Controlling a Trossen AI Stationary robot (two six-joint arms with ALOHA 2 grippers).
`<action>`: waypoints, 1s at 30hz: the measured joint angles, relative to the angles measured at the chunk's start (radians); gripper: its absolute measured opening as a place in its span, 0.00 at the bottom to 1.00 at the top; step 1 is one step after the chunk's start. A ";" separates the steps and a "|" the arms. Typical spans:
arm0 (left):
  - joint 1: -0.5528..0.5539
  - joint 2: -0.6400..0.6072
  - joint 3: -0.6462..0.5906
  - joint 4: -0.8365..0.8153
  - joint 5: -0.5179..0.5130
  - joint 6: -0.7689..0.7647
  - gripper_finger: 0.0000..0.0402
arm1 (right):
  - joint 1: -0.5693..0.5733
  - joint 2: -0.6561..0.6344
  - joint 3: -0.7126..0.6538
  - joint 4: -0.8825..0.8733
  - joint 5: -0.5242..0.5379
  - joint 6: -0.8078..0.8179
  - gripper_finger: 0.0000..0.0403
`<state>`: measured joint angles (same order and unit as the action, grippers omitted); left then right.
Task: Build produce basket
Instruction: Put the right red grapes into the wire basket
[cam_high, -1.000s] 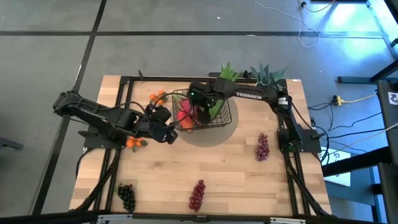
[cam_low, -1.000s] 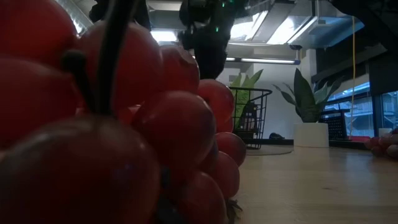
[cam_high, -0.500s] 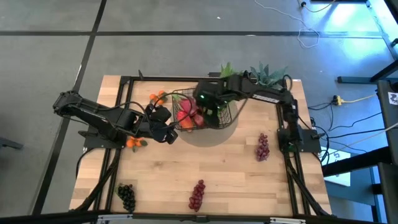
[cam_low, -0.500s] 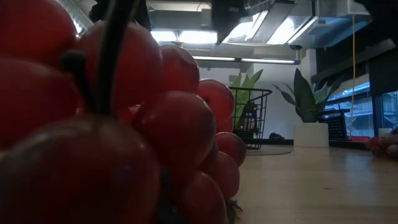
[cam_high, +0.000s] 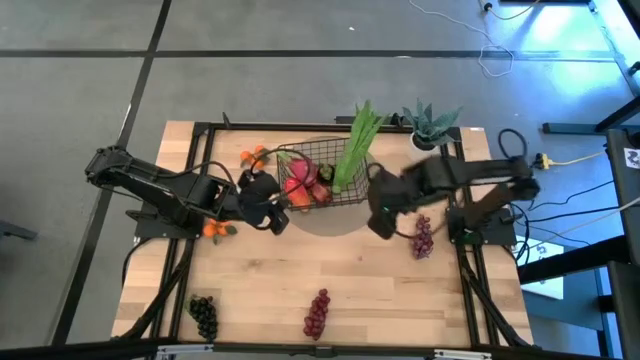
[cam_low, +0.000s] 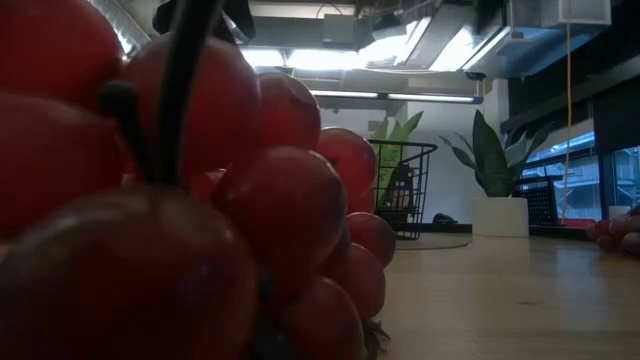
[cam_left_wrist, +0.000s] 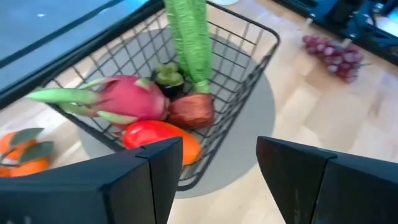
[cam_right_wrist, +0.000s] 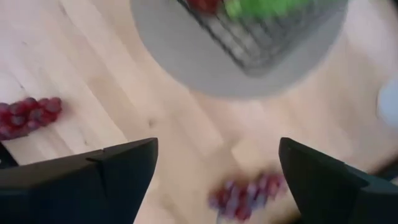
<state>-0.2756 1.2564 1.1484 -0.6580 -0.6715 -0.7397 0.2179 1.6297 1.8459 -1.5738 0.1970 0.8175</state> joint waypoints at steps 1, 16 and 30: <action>0.000 0.000 0.000 0.006 0.009 0.010 0.48 | 0.022 -0.026 -0.044 0.001 -0.002 0.062 0.80; 0.000 0.000 0.000 0.053 0.053 0.142 0.48 | 0.157 -0.095 -0.537 0.011 -0.226 0.593 0.80; 0.017 0.000 0.000 0.185 0.052 0.249 0.48 | 0.032 -0.095 -0.915 0.357 -0.330 0.459 0.80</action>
<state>-0.2590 1.2564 1.1484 -0.4725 -0.6193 -0.4906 0.2500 1.5349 0.9311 -1.2166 -0.1331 1.2763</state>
